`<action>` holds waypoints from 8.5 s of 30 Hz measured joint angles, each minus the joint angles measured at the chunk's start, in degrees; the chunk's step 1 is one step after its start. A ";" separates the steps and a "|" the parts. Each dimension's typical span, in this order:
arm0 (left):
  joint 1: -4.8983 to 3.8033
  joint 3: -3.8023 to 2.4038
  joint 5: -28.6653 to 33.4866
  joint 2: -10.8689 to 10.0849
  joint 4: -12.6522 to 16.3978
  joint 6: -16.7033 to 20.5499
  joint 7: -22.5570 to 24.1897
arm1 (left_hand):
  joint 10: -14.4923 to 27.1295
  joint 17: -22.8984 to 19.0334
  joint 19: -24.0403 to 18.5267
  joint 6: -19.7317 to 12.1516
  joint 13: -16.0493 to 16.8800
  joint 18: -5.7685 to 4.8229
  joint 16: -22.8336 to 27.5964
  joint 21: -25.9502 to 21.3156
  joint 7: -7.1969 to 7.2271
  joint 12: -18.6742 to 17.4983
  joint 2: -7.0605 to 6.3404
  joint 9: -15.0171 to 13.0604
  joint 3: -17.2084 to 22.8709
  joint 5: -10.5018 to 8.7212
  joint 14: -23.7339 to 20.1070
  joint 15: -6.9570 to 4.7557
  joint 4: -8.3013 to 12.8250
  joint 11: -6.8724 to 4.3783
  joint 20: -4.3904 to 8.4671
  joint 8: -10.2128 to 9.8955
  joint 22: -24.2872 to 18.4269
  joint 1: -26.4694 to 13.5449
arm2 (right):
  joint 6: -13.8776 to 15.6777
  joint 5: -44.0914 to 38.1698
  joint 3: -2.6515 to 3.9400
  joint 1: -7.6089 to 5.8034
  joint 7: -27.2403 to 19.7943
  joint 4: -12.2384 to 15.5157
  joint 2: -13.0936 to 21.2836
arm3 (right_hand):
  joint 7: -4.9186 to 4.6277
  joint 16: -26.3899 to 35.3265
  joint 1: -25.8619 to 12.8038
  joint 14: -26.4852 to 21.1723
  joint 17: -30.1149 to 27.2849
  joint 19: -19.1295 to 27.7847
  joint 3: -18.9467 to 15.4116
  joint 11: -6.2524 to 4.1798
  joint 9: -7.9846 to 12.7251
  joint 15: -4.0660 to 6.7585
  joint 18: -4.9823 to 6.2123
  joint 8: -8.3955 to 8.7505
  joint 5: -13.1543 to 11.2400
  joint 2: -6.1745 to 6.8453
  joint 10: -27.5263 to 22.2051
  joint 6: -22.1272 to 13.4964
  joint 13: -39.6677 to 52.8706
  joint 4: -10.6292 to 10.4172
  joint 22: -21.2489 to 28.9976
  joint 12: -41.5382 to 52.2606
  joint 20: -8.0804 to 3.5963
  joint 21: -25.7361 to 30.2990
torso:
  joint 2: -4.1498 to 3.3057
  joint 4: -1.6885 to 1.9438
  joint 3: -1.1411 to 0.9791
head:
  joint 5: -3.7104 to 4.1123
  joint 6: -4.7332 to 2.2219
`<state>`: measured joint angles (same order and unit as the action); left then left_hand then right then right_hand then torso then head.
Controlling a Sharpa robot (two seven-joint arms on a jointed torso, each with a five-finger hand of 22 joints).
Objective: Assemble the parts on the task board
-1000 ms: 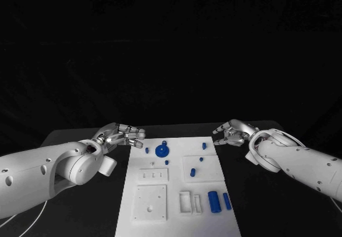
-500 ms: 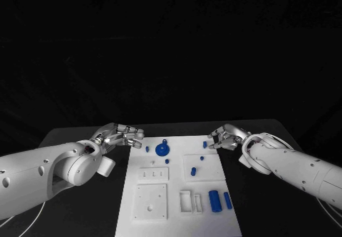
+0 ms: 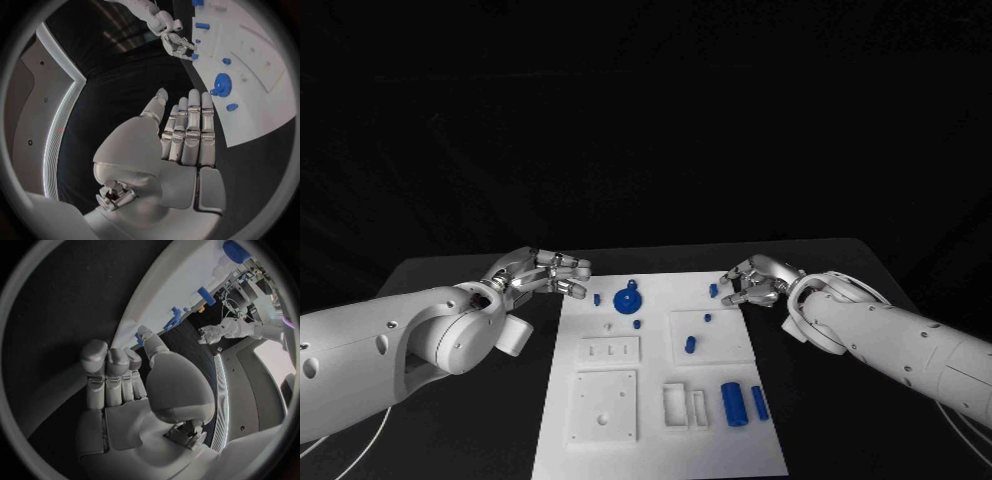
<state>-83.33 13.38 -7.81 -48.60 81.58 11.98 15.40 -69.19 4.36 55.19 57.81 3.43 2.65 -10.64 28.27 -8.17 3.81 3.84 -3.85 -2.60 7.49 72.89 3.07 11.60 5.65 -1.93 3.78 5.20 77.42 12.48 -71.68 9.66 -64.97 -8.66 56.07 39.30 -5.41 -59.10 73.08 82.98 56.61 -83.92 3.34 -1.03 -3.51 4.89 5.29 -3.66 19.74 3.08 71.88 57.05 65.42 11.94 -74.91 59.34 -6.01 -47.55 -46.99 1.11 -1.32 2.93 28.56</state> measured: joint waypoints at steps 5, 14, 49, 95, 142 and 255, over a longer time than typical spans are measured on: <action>0.00 0.00 -0.01 0.00 0.01 -0.03 0.00 | 0.00 0.00 0.00 0.00 0.00 0.00 0.00 0.00 0.00 0.00 0.00 0.00 -0.16 0.00 0.00 0.00 0.16 0.00 0.00 0.00 0.06 0.00 | 0.03 0.02 0.00 0.08 -0.02 -0.33 -0.43 | 0.00 0.09 -0.31 0.00 0.13 0.00 0.00 0.00 0.00 0.00 0.00 0.00 -0.66 -0.31 0.00 0.00 0.00 0.00 0.00 0.00 0.00 0.00 | 0.02 0.00 -0.03 | 0.05 0.04; 0.00 -0.01 -0.01 0.07 0.02 -0.09 0.00 | 0.21 -0.01 0.00 0.00 0.00 0.00 0.00 0.00 0.00 0.00 0.00 0.00 -0.16 0.00 0.00 0.00 0.16 0.20 0.00 0.00 0.06 0.00 | 0.11 0.25 0.00 0.10 0.02 -0.99 -1.17 | -0.11 0.09 -0.60 0.00 0.35 0.00 0.00 0.12 0.00 0.00 0.00 0.00 -1.11 -0.60 0.13 0.75 0.09 0.00 0.00 0.00 0.00 0.00 | 0.07 0.05 0.05 | -0.31 0.42; -0.01 -0.02 -0.02 0.09 0.00 -0.18 -0.05 | 0.41 0.03 -0.01 0.00 0.00 0.00 0.00 0.21 0.00 0.00 0.00 0.00 -0.16 0.00 0.00 0.00 0.15 0.00 0.00 0.00 0.15 0.00 | -0.04 0.28 0.01 0.12 0.09 -1.32 -2.64 | 0.33 -0.15 -1.37 0.00 0.74 0.00 3.59 -0.09 0.00 0.00 0.00 0.00 -2.66 -1.83 -0.11 2.88 0.56 1.34 -0.03 0.28 0.00 0.00 | 0.10 -0.08 -0.03 | -0.41 0.37; -0.01 -0.03 -0.04 -0.09 0.11 -0.33 -0.16 | 0.61 0.01 -0.01 0.00 0.00 0.00 -0.21 0.57 0.00 0.00 0.00 0.00 -0.32 -0.25 0.20 0.20 0.31 0.20 0.00 0.00 0.26 0.00 | 3.47 -0.01 0.01 0.12 1.11 -1.12 -3.08 | 1.10 -0.38 -2.10 0.01 0.82 0.00 13.29 0.21 -0.12 0.00 -0.01 0.29 -11.76 -3.29 0.21 9.35 1.15 -0.95 -0.01 1.16 0.00 -0.27 | 0.09 -0.13 -0.06 | -0.52 0.22; -2.58 0.10 -7.72 9.03 -6.17 -7.52 -22.79 | -11.36 47.54 6.23 6.86 45.60 0.90 -61.90 37.15 7.48 45.55 -6.30 -40.24 3.02 4.87 7.17 -10.23 -15.69 -9.97 9.75 1.35 28.86 -10.19 | 1.02 -5.26 -0.02 -2.02 14.24 19.44 -3.49 | 0.89 -0.37 -2.11 0.00 0.76 0.00 15.11 0.22 -0.09 0.00 0.00 0.24 -10.38 -2.06 0.21 8.89 1.35 -1.66 0.00 1.16 0.00 -0.01 | 3.26 -1.21 -0.07 | -2.74 2.58; -1.56 0.16 -19.38 14.20 -8.18 -8.13 -32.82 | -9.61 45.47 7.89 5.06 43.86 0.85 -59.42 28.14 7.12 43.27 2.67 -41.58 6.20 -0.59 6.22 -9.71 -8.29 -9.43 9.72 -0.29 40.64 -6.84 | -1.06 -6.79 -1.53 -1.02 21.80 20.94 -9.43 | 0.73 -0.37 -2.55 0.00 0.56 0.00 15.17 0.23 -0.12 0.00 -0.01 0.33 -8.21 -1.62 0.19 8.34 1.31 -1.73 0.00 1.16 0.00 0.40 | 3.00 -1.07 -0.04 | -2.73 4.41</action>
<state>-84.89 13.55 -27.20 -34.40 73.40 3.84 -17.42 -78.81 49.83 63.08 62.87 47.29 3.50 -70.07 56.41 -1.06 47.08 6.51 -45.42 3.61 6.90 79.11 -6.64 3.31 -3.77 7.79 3.50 45.84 70.58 11.41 -78.47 8.13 -65.99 13.13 77.01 29.87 -4.68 -59.47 70.53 82.98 57.17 -83.92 18.51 -0.80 -3.63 4.89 5.28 -3.33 11.53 1.47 72.07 65.39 66.73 10.21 -74.91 60.49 -6.01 -47.15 -43.98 0.04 -1.37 0.20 32.96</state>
